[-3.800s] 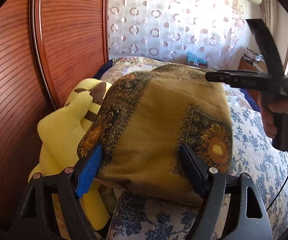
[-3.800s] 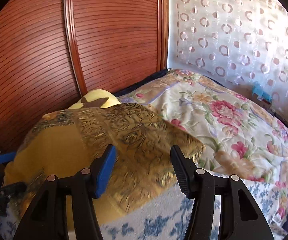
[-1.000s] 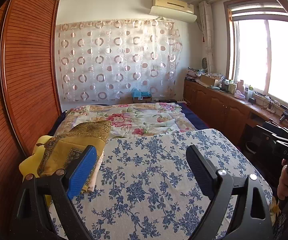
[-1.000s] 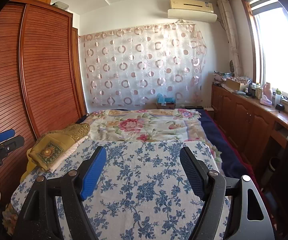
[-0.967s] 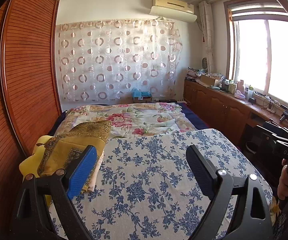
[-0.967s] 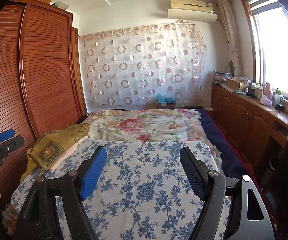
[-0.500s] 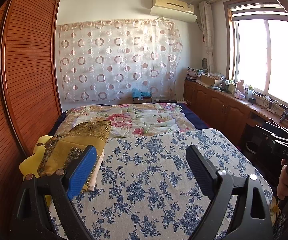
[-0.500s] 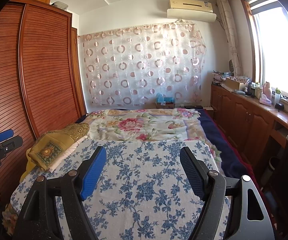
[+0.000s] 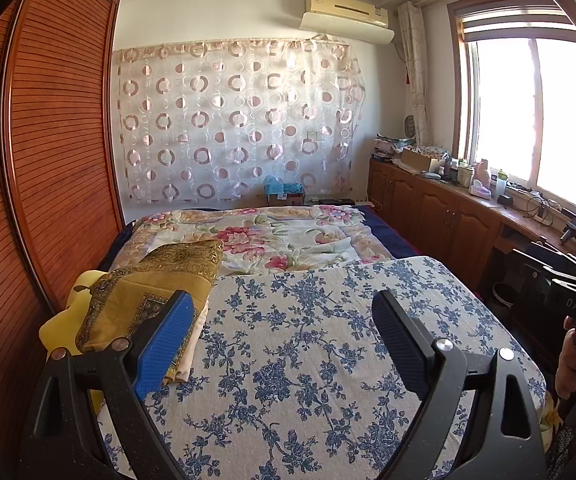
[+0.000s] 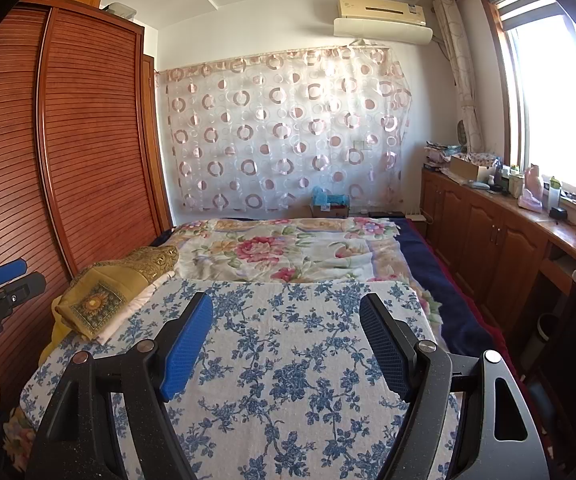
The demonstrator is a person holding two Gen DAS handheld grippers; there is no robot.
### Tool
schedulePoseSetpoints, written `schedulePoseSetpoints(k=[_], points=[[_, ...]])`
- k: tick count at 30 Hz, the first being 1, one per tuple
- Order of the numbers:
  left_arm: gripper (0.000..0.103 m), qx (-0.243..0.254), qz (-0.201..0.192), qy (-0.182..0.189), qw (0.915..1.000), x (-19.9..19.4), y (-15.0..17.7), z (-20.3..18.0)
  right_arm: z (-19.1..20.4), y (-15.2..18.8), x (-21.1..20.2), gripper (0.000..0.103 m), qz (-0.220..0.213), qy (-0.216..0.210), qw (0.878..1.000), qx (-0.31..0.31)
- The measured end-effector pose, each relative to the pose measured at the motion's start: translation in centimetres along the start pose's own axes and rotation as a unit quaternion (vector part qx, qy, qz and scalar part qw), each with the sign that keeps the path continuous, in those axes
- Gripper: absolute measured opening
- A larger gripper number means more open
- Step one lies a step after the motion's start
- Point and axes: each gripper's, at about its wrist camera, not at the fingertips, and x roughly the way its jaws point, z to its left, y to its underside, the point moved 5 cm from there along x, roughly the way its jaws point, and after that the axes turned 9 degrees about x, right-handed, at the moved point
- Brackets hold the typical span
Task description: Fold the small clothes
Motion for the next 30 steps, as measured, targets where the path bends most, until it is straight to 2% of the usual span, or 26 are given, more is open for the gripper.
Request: schedulePoseSetpoints(k=[30], points=[[0.091, 0.001, -0.001, 0.000, 1.0000, 0.04, 0.04, -0.05, -0.26, -0.01, 0.12, 0.077, -0.001, 0.000, 1.000, -0.001]])
